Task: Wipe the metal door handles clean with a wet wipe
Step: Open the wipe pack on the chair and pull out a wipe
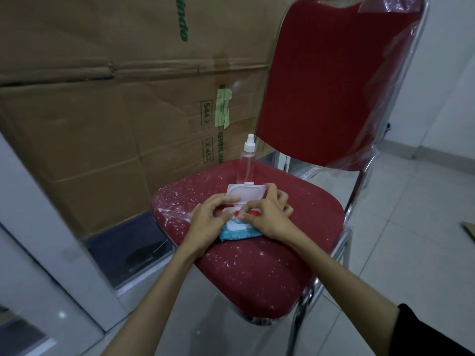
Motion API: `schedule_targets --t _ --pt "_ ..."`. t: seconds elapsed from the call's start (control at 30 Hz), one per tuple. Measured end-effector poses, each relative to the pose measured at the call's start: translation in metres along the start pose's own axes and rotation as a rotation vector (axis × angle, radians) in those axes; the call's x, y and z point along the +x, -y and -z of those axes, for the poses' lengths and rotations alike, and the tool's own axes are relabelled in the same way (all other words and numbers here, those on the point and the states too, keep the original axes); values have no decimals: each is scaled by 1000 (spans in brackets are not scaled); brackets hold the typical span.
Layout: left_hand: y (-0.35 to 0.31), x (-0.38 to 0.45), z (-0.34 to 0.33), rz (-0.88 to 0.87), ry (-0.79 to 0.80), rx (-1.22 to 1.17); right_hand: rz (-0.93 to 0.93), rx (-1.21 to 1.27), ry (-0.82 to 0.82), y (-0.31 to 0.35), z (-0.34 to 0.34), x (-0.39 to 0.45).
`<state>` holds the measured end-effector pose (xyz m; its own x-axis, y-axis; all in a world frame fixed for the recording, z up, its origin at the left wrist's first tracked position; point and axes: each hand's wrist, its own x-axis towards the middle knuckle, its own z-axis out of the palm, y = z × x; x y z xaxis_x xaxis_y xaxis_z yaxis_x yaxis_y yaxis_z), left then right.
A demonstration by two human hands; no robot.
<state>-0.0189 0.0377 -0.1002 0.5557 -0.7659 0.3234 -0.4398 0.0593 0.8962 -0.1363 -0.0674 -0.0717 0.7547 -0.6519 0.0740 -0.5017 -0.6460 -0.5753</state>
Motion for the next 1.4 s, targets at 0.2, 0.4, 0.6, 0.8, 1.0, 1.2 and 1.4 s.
schedule_targets --t 0.2,0.4,0.6,0.8,1.0,1.2,1.4 --pt "2 2 -1 18 -10 64 -16 111 16 -12 -5 3" --pt "2 3 -2 43 -12 24 -80 431 -14 -19 -2 7" --pt "1 2 -1 39 0 54 -80 444 -15 -16 -2 3" --pt "-1 3 -1 57 -3 62 -83 536 -114 -24 -9 7" --pt "-5 2 -2 86 24 -5 -106 851 -79 -32 -11 13" --pt "-3 6 -6 113 49 48 -129 1247 4 -32 2 7" --pt "1 9 -9 135 16 131 -307 1464 -52 -28 10 7"
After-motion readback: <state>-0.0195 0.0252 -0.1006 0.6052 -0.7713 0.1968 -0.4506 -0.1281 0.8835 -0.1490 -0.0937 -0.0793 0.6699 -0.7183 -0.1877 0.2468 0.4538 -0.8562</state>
